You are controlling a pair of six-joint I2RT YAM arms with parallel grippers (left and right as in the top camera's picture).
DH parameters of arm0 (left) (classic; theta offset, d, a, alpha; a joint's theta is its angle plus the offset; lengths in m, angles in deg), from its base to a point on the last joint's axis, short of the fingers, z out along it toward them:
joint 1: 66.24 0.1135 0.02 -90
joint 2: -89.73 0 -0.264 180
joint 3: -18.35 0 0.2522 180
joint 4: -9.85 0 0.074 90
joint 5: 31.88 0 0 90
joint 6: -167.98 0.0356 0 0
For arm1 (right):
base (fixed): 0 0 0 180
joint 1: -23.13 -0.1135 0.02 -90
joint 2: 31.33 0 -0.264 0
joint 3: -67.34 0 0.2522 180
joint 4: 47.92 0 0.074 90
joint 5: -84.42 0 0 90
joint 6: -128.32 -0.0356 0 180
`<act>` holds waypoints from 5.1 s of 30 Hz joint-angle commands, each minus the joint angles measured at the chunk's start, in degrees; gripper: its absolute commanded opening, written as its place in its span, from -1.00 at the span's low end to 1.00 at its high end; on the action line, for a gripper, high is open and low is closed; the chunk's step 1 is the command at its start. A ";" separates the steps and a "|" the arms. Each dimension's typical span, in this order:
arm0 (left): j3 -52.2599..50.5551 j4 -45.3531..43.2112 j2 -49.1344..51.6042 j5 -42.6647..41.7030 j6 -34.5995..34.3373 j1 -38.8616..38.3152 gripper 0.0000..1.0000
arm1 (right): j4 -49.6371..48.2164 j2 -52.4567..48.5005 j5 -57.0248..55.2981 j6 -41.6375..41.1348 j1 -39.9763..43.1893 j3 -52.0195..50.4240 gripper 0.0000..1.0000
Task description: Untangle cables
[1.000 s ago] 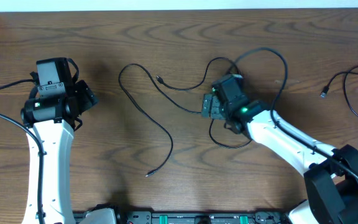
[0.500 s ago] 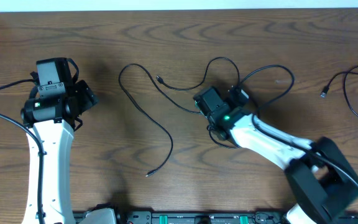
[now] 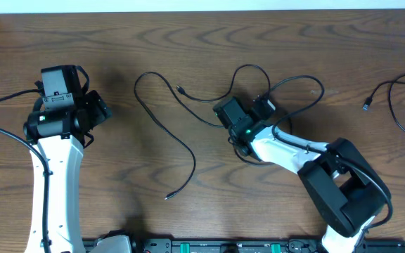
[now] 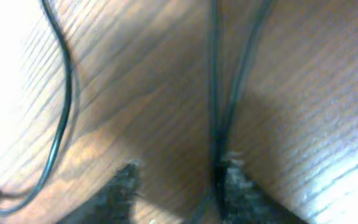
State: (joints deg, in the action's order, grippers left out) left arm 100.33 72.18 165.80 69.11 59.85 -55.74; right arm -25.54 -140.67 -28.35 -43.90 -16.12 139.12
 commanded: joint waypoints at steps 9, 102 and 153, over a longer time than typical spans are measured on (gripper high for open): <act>0.24 0.02 0.24 -0.07 0.28 0.31 0.84 | 0.92 -2.69 -0.28 1.25 -0.15 -1.07 -0.98; 0.24 0.70 0.24 -0.09 0.28 0.31 0.84 | 30.75 22.45 33.59 88.26 36.57 -2.71 0.94; 0.24 1.09 0.24 -1.55 0.28 0.31 0.84 | 17.88 7.96 24.35 91.06 36.94 -3.45 0.13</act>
State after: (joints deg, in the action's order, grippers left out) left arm 100.33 73.10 165.80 67.79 59.83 -55.74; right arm -7.42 -132.21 -3.06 46.81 20.91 136.37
